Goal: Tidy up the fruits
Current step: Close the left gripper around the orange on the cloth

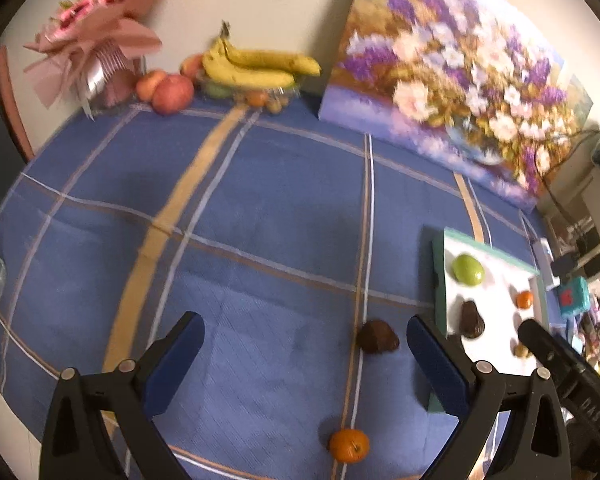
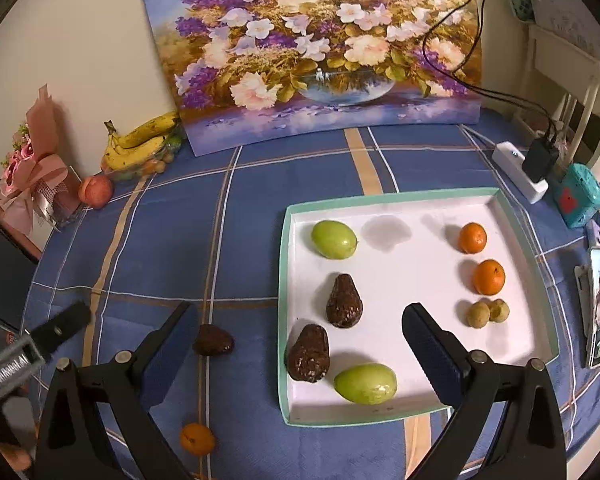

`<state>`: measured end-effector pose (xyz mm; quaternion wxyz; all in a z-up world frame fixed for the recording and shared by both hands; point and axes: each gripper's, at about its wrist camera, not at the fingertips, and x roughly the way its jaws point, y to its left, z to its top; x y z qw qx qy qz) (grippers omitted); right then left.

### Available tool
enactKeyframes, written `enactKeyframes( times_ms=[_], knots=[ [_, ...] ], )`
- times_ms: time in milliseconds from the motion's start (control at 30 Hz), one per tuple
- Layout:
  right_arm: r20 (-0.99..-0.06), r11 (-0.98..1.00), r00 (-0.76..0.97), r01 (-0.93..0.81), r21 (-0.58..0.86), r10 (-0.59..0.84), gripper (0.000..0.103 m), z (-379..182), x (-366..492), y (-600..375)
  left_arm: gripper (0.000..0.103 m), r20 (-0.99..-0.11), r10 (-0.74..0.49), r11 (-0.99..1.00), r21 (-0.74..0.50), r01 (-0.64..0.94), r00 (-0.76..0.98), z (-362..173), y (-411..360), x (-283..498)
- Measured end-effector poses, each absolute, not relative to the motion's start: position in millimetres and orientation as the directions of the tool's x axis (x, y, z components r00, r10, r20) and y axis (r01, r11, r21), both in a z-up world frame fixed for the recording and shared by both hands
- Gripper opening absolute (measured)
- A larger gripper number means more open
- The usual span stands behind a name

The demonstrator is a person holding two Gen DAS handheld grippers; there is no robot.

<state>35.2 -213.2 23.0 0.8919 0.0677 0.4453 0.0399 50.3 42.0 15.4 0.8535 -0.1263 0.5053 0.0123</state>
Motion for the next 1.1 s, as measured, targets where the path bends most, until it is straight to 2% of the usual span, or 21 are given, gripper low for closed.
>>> enactKeyframes(
  times_ms=[433, 533, 633, 700, 800, 867, 1100],
  knots=[
    [-0.850, 0.985, 0.508, 0.019, 0.174, 0.140, 0.101, 6, 21, -226, 0.099, -0.944, -0.183, 0.978, -0.204, -0.050, 0.274, -26, -3, 42],
    [-0.857, 0.983, 0.495, 0.026, 0.181, 0.145, 0.101, 4, 18, -227, 0.089, -0.955, -0.201, 0.975, -0.216, -0.047, 0.219, -36, -8, 38],
    [-0.861, 0.983, 0.487, 0.026, 0.184, 0.148, 0.101, 3, 16, -227, 0.087, -0.961, -0.223, 0.970, -0.235, -0.058, 0.165, -46, -9, 35],
    [-0.865, 0.981, 0.478, 0.030, 0.193, 0.156, 0.101, 2, 14, -228, 0.077, -0.961, -0.245, 0.965, -0.255, -0.063, 0.132, -52, -11, 33],
    [-0.866, 0.979, 0.474, 0.032, 0.200, 0.161, 0.101, 2, 13, -228, 0.075, -0.968, -0.233, 0.969, -0.240, -0.062, 0.093, -59, -15, 28],
    [-0.864, 0.979, 0.477, 0.030, 0.201, 0.163, 0.101, 4, 12, -228, 0.065, -0.972, -0.224, 0.972, -0.229, -0.060, 0.073, -63, -17, 27],
    [-0.863, 0.978, 0.478, 0.033, 0.206, 0.165, 0.101, 5, 10, -229, 0.042, -0.972, -0.235, 0.969, -0.236, -0.069, 0.027, -72, -23, 21]
  ],
)
